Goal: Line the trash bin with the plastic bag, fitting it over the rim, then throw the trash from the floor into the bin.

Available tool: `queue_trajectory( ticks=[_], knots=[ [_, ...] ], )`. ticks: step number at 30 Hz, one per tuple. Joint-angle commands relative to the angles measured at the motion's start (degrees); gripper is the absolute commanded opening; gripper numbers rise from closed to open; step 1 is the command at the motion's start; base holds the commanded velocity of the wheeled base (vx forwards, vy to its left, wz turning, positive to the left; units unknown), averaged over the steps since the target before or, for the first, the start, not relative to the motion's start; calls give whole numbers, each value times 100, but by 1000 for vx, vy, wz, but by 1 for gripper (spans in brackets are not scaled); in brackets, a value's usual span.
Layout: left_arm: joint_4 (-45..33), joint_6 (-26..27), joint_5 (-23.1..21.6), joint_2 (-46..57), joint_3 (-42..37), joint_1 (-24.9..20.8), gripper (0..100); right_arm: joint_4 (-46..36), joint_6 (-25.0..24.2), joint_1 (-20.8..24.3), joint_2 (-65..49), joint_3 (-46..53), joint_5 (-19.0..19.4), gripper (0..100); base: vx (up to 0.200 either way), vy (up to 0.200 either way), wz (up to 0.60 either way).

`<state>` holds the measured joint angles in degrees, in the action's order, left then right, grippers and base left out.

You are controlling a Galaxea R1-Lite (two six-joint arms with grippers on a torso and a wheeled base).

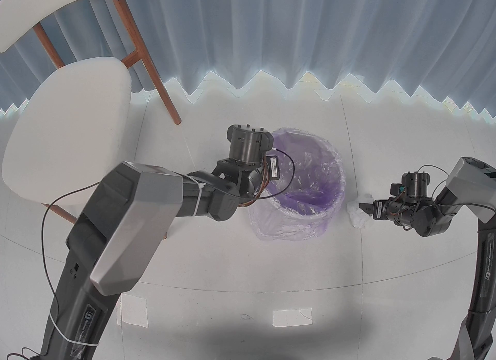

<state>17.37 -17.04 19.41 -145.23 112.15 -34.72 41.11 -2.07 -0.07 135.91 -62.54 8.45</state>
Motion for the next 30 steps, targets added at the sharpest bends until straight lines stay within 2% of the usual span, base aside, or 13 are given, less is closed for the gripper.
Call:
queue_trajectory(
  ticks=[1,4,10,11,16,17,30],
  knots=[
    [-15,-1,10,-797,244,114,0,-94,49,-72,955,-1068,25,100,0,0,0],
    [-32,8,10,-1096,244,132,0,-534,49,-72,1148,-1463,17,100,0,0,0],
    [-58,17,28,-1526,244,167,0,-744,49,-72,1631,-2272,-1,100,0,0,0],
    [-67,26,54,-1526,244,167,100,-824,49,-72,1649,-2324,-1,100,0,0,0],
    [-58,26,98,-1421,244,123,100,-1070,49,-72,1737,-2456,-1,100,0,0,0],
    [-58,26,98,-1368,244,123,100,-1061,49,-72,1772,-2483,-1,0,0,0,0],
    [-278,17,133,-85,244,-79,100,-1034,40,-160,1640,-2456,-36,0,0,0,0]
  ],
)
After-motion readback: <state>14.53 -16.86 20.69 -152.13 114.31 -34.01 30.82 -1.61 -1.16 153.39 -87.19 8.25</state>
